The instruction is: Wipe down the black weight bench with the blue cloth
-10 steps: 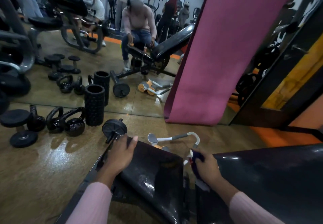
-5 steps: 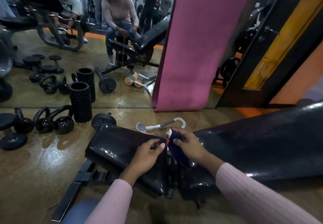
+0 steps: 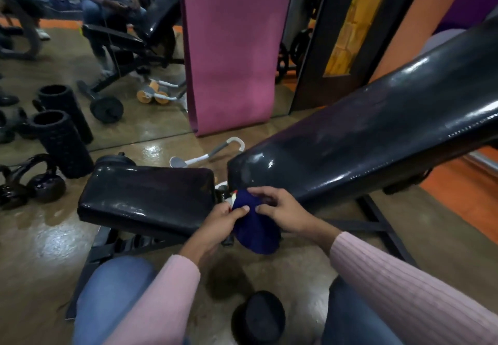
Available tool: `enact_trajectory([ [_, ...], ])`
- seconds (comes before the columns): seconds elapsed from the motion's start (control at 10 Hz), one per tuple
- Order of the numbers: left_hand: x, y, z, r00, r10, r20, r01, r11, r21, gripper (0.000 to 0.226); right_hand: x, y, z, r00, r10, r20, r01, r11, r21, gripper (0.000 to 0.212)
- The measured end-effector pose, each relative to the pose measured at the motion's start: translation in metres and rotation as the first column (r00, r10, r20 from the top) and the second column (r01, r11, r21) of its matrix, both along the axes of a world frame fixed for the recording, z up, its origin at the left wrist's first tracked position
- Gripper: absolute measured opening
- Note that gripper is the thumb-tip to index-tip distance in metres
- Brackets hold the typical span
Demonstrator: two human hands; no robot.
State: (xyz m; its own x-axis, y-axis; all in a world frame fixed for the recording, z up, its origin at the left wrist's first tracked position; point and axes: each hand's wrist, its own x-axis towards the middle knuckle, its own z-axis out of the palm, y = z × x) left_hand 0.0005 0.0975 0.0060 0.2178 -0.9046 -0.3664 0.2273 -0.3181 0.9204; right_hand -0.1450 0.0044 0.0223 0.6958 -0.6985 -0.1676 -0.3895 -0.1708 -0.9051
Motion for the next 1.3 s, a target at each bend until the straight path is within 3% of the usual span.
enact_trajectory([
  [0.1, -0.012, 0.002, -0.004, 0.98, -0.199, 0.005, 0.198, 0.98, 0.023, 0.013, -0.032, 0.002, -0.012, 1.0, -0.027, -0.01, 0.028, 0.982, 0.189, 0.055],
  [0.2, -0.022, 0.0, -0.012, 0.958, -0.28, 0.06, 0.276, 0.959, 0.069, 0.017, -0.055, 0.005, -0.027, 0.999, -0.023, -0.047, 0.035, 0.963, 0.268, 0.04],
  [0.3, -0.029, -0.006, -0.027, 0.953, -0.281, 0.113, 0.265, 0.955, 0.136, 0.023, -0.066, 0.008, -0.037, 0.992, -0.079, -0.094, 0.104, 0.943, 0.316, 0.023],
  [0.5, -0.049, 0.002, -0.071, 0.957, -0.248, 0.152, 0.18, 0.915, 0.36, 0.012, -0.093, 0.023, -0.081, 0.966, -0.045, -0.254, 0.173, 0.842, 0.511, 0.018],
  [0.6, -0.064, 0.012, -0.119, 0.95, -0.302, 0.077, 0.223, 0.831, 0.51, 0.009, -0.103, 0.039, -0.121, 0.907, -0.069, -0.414, 0.293, 0.812, 0.506, 0.025],
  [0.7, -0.078, 0.023, -0.17, 0.95, -0.26, 0.172, 0.117, 0.807, 0.578, 0.021, -0.106, 0.06, -0.16, 0.84, -0.152, -0.521, 0.421, 0.789, 0.448, 0.017],
  [0.9, -0.089, 0.027, -0.22, 0.956, -0.136, 0.262, -0.046, 0.809, 0.586, 0.023, -0.111, 0.074, -0.213, 0.794, -0.24, -0.559, 0.493, 0.792, 0.36, 0.021],
  [1.0, -0.087, 0.024, -0.227, 0.966, -0.127, 0.226, -0.031, 0.808, 0.589, 0.02, -0.109, 0.069, -0.227, 0.805, -0.155, -0.573, 0.413, 0.84, 0.353, 0.033],
  [1.1, -0.088, 0.022, -0.24, 0.939, -0.28, 0.198, 0.096, 0.768, 0.633, 0.027, -0.106, 0.061, -0.247, 0.792, 0.032, -0.609, 0.281, 0.867, 0.411, 0.057],
  [1.2, -0.092, 0.021, -0.243, 0.94, -0.312, 0.141, 0.125, 0.695, 0.708, 0.034, -0.101, 0.056, -0.259, 0.716, 0.134, -0.685, 0.257, 0.862, 0.437, 0.068],
  [1.3, -0.095, 0.019, -0.232, 0.933, -0.304, 0.191, 0.089, 0.711, 0.698, 0.034, -0.101, 0.052, -0.263, 0.723, 0.053, -0.689, 0.257, 0.905, 0.339, 0.074],
])
